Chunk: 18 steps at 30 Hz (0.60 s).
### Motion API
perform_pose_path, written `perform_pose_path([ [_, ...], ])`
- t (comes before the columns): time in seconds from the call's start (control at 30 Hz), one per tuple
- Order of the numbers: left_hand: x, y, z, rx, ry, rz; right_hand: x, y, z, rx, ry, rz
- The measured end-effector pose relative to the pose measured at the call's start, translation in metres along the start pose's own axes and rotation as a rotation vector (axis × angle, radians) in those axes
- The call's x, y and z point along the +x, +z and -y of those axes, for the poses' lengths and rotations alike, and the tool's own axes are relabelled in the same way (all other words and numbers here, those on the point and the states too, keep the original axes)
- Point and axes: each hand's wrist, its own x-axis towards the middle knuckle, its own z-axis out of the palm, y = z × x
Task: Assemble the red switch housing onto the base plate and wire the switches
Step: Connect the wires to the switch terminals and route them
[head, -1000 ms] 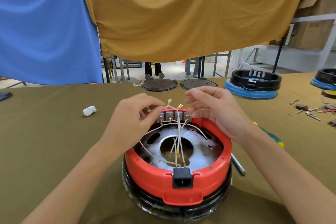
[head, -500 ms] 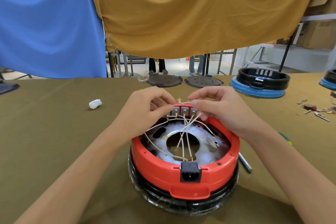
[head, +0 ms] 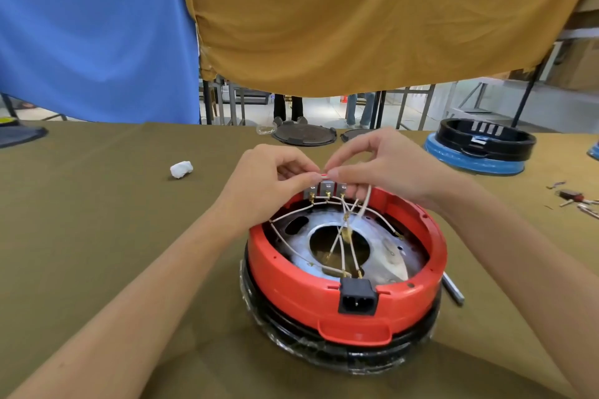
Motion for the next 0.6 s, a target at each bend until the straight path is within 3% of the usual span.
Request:
perform_pose_path([
  [0.13,0.0,-0.001,0.004,-0.032,-0.047,-0.002,0.005,0.004,0.001,-0.132,-0.03,0.015],
  [0.37,0.002,-0.002,0.005,0.013,-0.071,0.057,0.01,0.01,-0.014,-0.07,-0.053,0.012],
  [0.47,0.003,-0.007,0.011,0.043,-0.129,0.025,0.012,0.015,-0.02,-0.153,-0.073,-0.016],
  [0.6,0.001,-0.006,0.013,0.036,-0.309,0.184,0.014,0.015,-0.022,-0.273,-0.112,-0.034],
])
